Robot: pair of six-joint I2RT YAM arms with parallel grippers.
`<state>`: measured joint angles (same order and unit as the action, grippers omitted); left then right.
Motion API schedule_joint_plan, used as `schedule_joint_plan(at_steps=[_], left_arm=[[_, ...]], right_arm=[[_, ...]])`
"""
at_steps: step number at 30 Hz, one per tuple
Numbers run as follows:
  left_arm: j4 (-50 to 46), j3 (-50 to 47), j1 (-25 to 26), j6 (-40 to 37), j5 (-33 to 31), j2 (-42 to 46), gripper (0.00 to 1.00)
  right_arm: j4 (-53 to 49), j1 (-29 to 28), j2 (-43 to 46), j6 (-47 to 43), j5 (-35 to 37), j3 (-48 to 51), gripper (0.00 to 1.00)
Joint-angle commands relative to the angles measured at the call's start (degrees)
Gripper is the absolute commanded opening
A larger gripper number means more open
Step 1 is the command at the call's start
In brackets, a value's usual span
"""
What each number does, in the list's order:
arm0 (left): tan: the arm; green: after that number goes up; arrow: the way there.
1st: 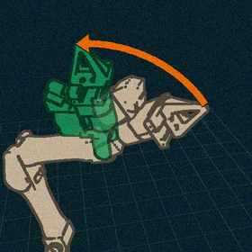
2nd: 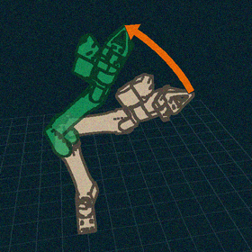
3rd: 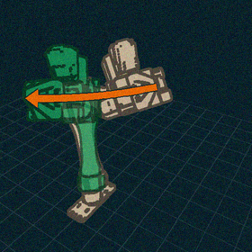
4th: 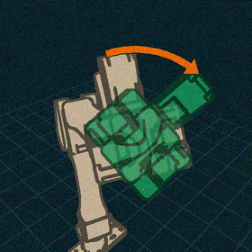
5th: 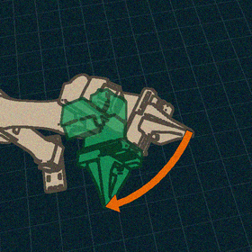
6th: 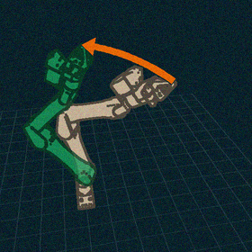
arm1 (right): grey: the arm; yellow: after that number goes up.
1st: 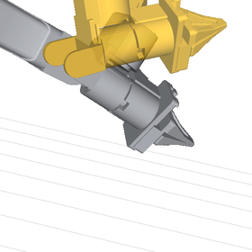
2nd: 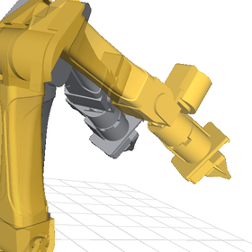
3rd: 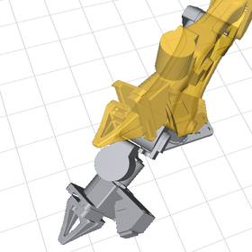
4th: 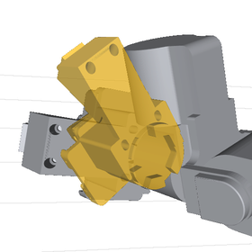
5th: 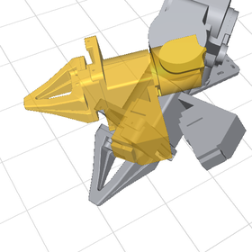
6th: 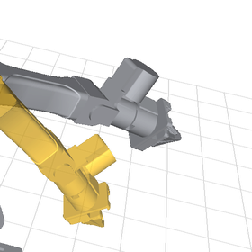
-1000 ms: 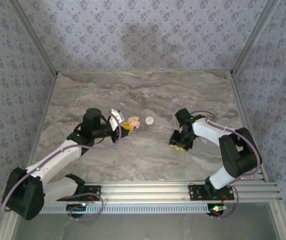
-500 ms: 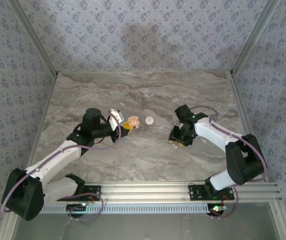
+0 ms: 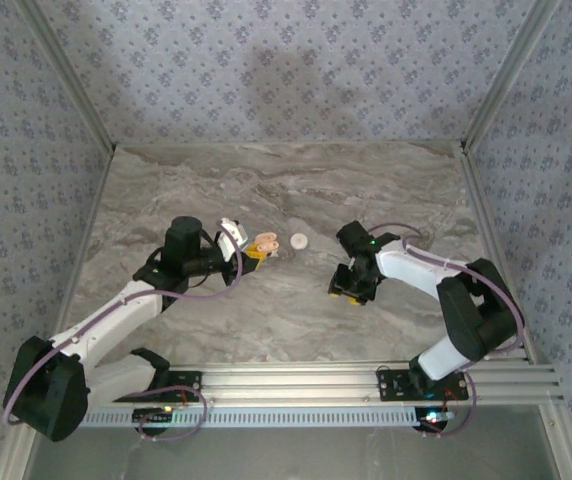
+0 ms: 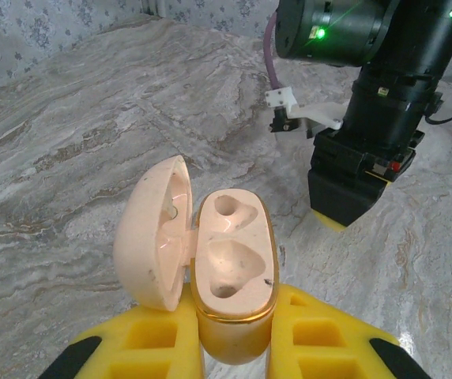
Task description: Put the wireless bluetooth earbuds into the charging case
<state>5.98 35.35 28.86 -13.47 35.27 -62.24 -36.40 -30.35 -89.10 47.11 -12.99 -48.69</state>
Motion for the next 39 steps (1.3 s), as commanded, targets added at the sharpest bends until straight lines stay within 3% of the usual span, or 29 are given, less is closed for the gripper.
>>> schedule_joint_plan(at_steps=[1,8,20,27,32,39], left_arm=[[0.0,1.39,-0.29,-0.15,0.85,1.15,0.15],[-0.62,1.65,-0.28,-0.41,0.52,1.24,0.15],[-1.01,1.65,-0.31,-0.69,-0.26,1.33,0.15],[-1.76,1.74,-0.38,-1.03,-0.81,1.77,0.15],[-1.6,1.91,-0.37,-0.94,-0.41,1.43,0.15],[-2.37,2.26,-0.37,-1.2,-0.55,1.68,0.15]], right_arm=[[-1.63,0.53,-1.89,-0.66,0.71,-1.54,0.45],[-2.35,2.4,-2.64,-2.58,3.3,-2.55,0.45],[3.96,6.26,-6.08,-8.02,0.97,-5.93,0.45],[-11.7,6.24,-5.01,-13.0,6.51,-12.86,0.47],[-16.67,6.09,-5.87,-15.93,8.06,-16.18,0.46],[-21.82,4.05,-11.1,-33.94,9.91,-22.27,0.47]])
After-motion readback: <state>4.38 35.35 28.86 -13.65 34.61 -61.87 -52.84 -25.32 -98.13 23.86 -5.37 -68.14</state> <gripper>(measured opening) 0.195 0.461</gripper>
